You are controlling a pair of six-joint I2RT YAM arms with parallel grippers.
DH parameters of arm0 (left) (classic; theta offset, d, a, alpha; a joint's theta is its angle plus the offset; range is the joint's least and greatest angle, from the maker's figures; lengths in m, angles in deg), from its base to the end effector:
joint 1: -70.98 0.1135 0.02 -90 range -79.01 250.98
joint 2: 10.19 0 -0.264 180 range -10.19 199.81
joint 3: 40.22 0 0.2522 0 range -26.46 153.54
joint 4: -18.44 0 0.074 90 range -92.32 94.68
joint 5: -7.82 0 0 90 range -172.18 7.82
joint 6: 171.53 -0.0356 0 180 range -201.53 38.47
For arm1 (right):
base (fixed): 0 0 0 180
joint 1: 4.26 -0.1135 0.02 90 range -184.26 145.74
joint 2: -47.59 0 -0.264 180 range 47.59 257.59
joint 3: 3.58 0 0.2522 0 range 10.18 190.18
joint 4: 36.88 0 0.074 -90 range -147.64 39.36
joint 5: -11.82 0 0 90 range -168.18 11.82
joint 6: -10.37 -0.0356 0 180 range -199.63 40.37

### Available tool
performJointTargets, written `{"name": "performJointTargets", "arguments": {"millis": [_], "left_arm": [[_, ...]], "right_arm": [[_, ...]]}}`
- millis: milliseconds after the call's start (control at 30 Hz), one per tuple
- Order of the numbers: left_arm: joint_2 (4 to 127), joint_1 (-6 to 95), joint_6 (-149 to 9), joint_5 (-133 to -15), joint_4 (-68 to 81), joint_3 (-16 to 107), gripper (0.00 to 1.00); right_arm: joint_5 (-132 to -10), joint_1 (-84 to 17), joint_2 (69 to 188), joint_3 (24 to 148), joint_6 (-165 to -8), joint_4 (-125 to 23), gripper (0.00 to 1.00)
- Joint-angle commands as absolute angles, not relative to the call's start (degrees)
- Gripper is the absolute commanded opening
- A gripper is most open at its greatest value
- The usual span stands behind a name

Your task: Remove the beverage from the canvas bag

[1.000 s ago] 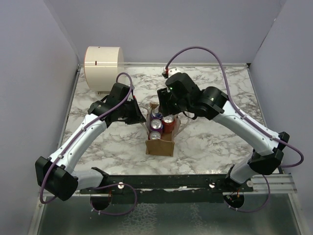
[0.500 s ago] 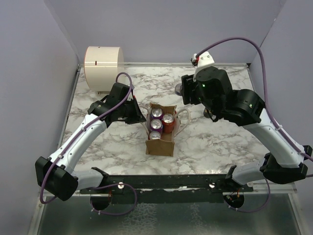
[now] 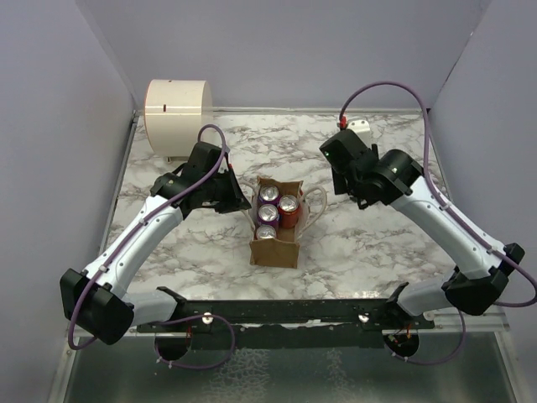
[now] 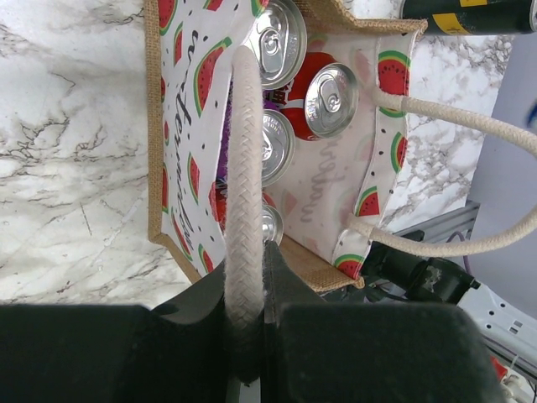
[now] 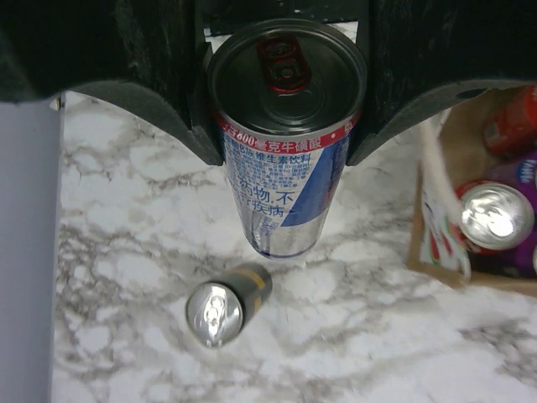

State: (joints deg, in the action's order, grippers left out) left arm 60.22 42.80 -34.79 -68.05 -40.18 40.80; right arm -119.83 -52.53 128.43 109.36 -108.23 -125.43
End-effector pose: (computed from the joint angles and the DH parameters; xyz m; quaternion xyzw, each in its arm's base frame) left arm 0.2180 -0.1267 0.3280 -0.1059 0.9215 -0.3074 0.2124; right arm 0.1822 0.1687 0.4243 -0.0518 0.8993 -0.0989 0.4229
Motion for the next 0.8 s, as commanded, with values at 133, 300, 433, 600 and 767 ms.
{"name": "performJointTargets", "arguments": {"millis": [133,300,433,600,767], "left_arm": [[59.3,42.9,-35.1,-68.5,-38.5,40.4,0.00],[59.2,42.9,-34.7,-67.2,-38.3,41.5,0.00],[60.2,42.9,-36.4,-68.1,-41.2,44.0,0.00],[58.7,42.9,-36.4,-68.3,-39.9,43.0,0.00],[58.2,42.9,-35.6,-68.0,-39.0,42.1,0.00]], "right_arm": [[-101.2,-40.6,122.6,91.3,-111.5,-114.0,0.02],[-94.9,-34.1,125.2,85.0,-111.7,-107.0,0.02],[-90.9,-28.6,128.0,80.7,-111.6,-103.0,0.02],[-90.1,-22.5,129.6,76.7,-109.3,-99.2,0.02],[-90.0,-18.3,130.9,75.2,-106.0,-96.8,0.02]]}}
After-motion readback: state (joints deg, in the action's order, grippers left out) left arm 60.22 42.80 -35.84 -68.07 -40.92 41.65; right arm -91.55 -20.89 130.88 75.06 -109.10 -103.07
